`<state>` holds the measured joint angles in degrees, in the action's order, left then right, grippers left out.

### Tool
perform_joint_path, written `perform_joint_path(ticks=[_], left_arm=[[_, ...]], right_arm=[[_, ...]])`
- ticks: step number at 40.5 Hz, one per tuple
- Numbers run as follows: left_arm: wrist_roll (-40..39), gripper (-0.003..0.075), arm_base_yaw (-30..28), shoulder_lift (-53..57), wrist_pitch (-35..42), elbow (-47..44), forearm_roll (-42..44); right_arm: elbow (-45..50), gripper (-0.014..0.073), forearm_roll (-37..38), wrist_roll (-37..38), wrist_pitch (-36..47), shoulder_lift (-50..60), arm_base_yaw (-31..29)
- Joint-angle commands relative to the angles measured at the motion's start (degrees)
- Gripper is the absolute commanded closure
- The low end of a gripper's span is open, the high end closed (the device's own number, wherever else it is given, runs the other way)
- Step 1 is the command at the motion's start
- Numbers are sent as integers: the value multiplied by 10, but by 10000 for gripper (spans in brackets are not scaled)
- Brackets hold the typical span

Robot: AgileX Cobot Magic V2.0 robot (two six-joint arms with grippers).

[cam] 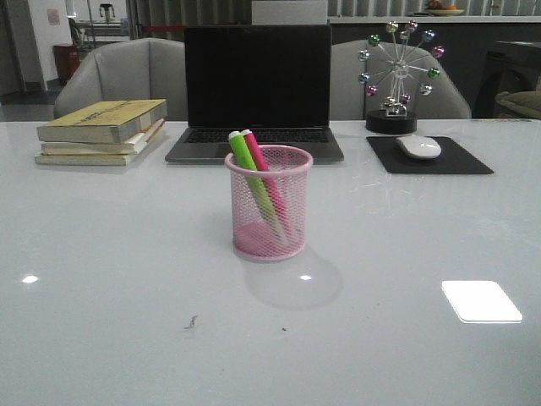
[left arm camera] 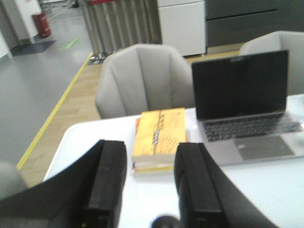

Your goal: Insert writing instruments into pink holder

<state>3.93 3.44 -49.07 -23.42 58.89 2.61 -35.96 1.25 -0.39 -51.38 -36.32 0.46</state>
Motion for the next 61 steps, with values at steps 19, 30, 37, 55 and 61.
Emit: perform_joint_path(ticks=[19, 30, 37, 55, 61], left_arm=[[-1, 400, -8, 190, 13, -235, -35], [-1, 400, -8, 190, 19, -236, -35], [-1, 400, -8, 190, 19, -236, -35], [-1, 400, -8, 190, 19, -236, -35], [-1, 400, -8, 190, 19, -236, -35]], right_arm=[[-15, 139, 6, -1, 51, 1, -3], [-15, 171, 6, -1, 50, 1, -3], [-15, 333, 6, -1, 45, 1, -3], [-15, 543, -19, -1, 38, 1, -3], [-15, 543, -20, -1, 28, 1, -3]])
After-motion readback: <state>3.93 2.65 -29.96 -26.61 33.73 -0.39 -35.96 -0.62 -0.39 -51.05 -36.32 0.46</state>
